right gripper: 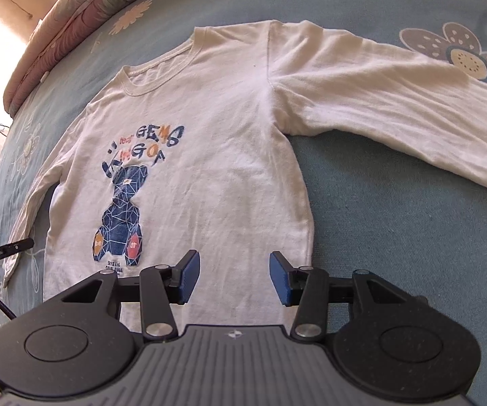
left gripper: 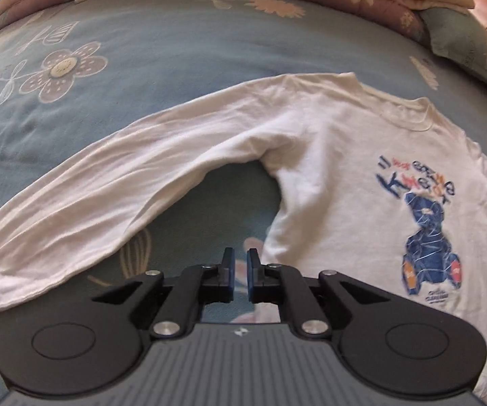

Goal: Fold clothes

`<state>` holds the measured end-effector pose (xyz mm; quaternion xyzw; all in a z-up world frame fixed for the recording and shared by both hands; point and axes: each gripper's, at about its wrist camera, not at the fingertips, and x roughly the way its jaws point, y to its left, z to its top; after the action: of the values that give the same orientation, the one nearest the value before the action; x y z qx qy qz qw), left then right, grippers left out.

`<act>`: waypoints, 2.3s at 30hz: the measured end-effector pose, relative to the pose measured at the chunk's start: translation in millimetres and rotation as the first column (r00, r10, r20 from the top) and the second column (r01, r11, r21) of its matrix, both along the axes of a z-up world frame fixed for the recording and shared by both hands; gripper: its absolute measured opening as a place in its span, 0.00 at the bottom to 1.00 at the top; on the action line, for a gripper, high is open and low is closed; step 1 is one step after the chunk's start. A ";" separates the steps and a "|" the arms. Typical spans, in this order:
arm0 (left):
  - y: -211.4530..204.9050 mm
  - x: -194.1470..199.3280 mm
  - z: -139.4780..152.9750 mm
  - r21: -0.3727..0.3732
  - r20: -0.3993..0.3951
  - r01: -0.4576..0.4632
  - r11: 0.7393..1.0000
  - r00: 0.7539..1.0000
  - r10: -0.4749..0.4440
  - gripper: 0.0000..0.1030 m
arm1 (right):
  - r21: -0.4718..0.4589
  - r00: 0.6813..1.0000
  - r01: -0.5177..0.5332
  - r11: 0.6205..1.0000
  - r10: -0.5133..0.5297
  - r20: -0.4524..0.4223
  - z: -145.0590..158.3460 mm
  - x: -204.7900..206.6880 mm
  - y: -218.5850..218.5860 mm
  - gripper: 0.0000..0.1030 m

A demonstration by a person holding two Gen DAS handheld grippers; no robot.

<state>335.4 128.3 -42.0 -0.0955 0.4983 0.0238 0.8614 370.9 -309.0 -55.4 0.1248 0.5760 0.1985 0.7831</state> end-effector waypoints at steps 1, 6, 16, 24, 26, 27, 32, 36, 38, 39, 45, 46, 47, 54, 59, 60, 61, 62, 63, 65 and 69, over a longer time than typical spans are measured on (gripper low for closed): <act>-7.2 11.3 -2.5 -0.032 0.019 0.025 0.999 1.000 -0.024 0.12 | -0.009 0.999 -0.033 0.999 0.033 0.020 1.3 2.1 8.4 0.52; -16.5 66.9 -46.6 -0.035 -0.001 0.043 0.998 0.999 -0.043 0.15 | -0.028 0.983 -0.167 0.986 0.168 0.072 -3.5 16.3 47.4 0.55; 22.3 94.7 -19.7 -0.173 0.066 0.026 0.984 0.998 -0.015 0.30 | -0.058 0.991 -0.065 0.996 0.071 0.113 -8.1 34.1 38.1 0.56; 34.8 114.2 -40.6 -0.081 0.004 -0.055 0.995 0.998 0.055 0.27 | -0.086 0.984 -0.010 0.996 0.025 0.176 -23.7 76.5 41.8 0.59; 33.4 113.5 -36.3 -0.067 0.002 -0.050 0.997 0.999 0.050 0.27 | -0.095 0.977 0.054 0.994 -0.033 0.212 -26.5 90.3 29.8 0.58; 30.7 109.7 -32.8 -0.073 -0.002 -0.042 0.996 0.999 0.042 0.27 | -0.092 0.975 0.086 0.992 -0.064 0.214 -22.3 92.1 24.1 0.56; 13.8 89.5 -15.9 -0.111 -0.020 0.009 0.994 1.000 -0.011 0.29 | -0.028 0.976 0.115 0.993 -0.108 0.192 1.5 70.2 0.9 0.65; -16.1 72.5 -6.0 -0.182 0.003 0.119 0.976 0.993 -0.121 0.32 | 0.084 0.979 0.189 0.978 -0.195 0.061 -16.2 33.7 -26.5 0.69; -31.0 72.5 -9.7 -0.198 0.011 0.168 0.966 0.986 -0.169 0.37 | 0.146 0.960 0.277 0.950 -0.280 0.001 -32.6 24.3 -42.0 0.69; -37.0 73.6 -13.1 -0.200 0.006 0.179 0.963 0.983 -0.181 0.37 | 0.195 0.945 0.325 0.925 -0.328 -0.019 -39.3 23.1 -50.0 0.69; -49.5 80.9 -27.2 -0.206 -0.032 0.156 0.966 0.986 -0.166 0.37 | 0.367 0.806 0.568 0.737 -0.589 -0.064 -58.4 39.3 -87.3 0.71; -50.0 81.6 -27.0 -0.208 -0.034 0.155 0.966 0.986 -0.166 0.37 | 0.376 0.788 0.587 0.717 -0.612 -0.064 -58.7 42.1 -92.2 0.71; -50.6 82.3 -26.8 -0.210 -0.036 0.155 0.965 0.985 -0.166 0.37 | 0.382 0.776 0.601 0.702 -0.627 -0.068 -59.0 44.3 -96.3 0.71; -57.0 87.5 -28.6 -0.174 -0.048 0.169 0.970 0.983 -0.180 0.37 | 0.237 0.788 0.579 0.780 -0.610 0.080 -42.9 69.1 -109.2 0.17; -68.2 92.6 -17.5 -0.117 0.011 0.225 0.967 0.974 -0.225 0.37 | 0.199 0.805 0.577 0.792 -0.593 0.024 -42.8 71.9 -123.2 0.32; -72.2 93.8 -15.1 -0.100 0.023 0.248 0.964 0.969 -0.247 0.37 | 0.185 0.816 0.568 0.802 -0.579 0.006 -42.0 62.5 -119.3 0.37; -76.2 95.1 -13.1 -0.083 0.033 0.270 0.959 0.963 -0.268 0.38 | 0.171 0.828 0.551 0.817 -0.560 0.007 -38.7 50.9 -112.6 0.37; -81.5 96.1 -12.1 -0.058 0.042 0.299 0.952 0.954 -0.297 0.38 | 0.158 0.841 0.532 0.832 -0.541 0.011 -34.9 39.1 -105.4 0.37; -87.3 96.9 -11.5 -0.029 0.051 0.332 0.943 0.943 -0.330 0.38 | 0.134 0.856 0.507 0.852 -0.516 0.036 -30.0 28.4 -96.2 0.37; -99.6 97.4 -11.6 0.031 0.063 0.397 0.917 0.915 -0.398 0.38 | 0.061 0.907 0.396 0.916 -0.401 0.130 -17.8 13.7 -66.5 0.37; -126.8 85.0 -19.4 0.181 0.073 0.536 0.825 0.829 -0.555 0.39 | -0.042 0.963 0.122 0.992 -0.108 0.247 -24.4 11.4 -4.4 0.39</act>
<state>420.4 1.5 -61.4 0.1160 0.4478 -0.1915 0.8656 382.3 -313.4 -79.8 0.1102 0.4724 0.1501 0.8615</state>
